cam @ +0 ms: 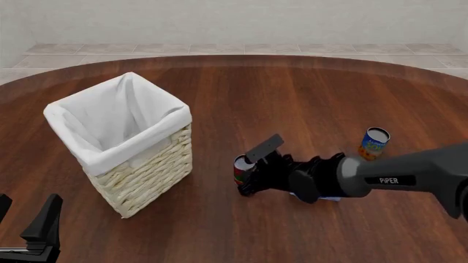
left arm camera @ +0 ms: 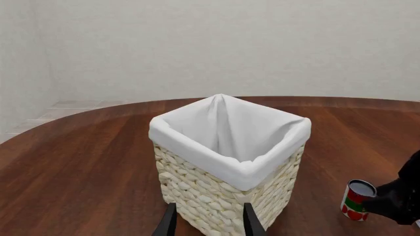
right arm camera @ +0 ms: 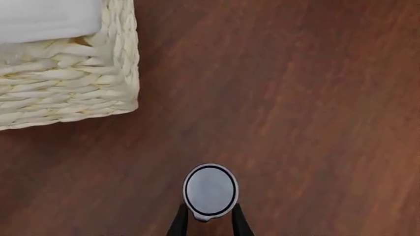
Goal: Pick up the tomato sauce, and put it in the basket.
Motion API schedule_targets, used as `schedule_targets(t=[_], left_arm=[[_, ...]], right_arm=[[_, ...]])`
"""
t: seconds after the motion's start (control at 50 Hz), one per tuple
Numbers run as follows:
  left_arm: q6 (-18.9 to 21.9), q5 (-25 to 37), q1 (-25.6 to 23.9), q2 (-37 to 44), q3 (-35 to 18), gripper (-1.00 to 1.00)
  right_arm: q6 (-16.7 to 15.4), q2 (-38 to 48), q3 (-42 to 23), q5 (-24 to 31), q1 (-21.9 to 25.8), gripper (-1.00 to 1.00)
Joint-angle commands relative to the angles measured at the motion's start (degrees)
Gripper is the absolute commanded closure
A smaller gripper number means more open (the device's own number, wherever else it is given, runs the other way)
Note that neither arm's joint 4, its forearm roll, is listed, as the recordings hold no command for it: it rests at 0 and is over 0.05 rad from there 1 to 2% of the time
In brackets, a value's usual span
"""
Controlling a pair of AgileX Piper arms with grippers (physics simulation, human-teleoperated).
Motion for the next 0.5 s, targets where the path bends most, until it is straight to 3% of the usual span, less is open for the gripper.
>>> schedule_targets(t=[0.02, 0.5], left_arm=[[0.0, 0.0, 0.0, 0.0, 0.0, -1.00], [0.0, 0.0, 0.0, 0.0, 0.0, -1.00]], right_arm=[[-0.7, 0.1, -0.9, 0.3, -0.7, 1.00], [-2.6, -0.8, -7.9, 4.9, -1.4, 1.00]])
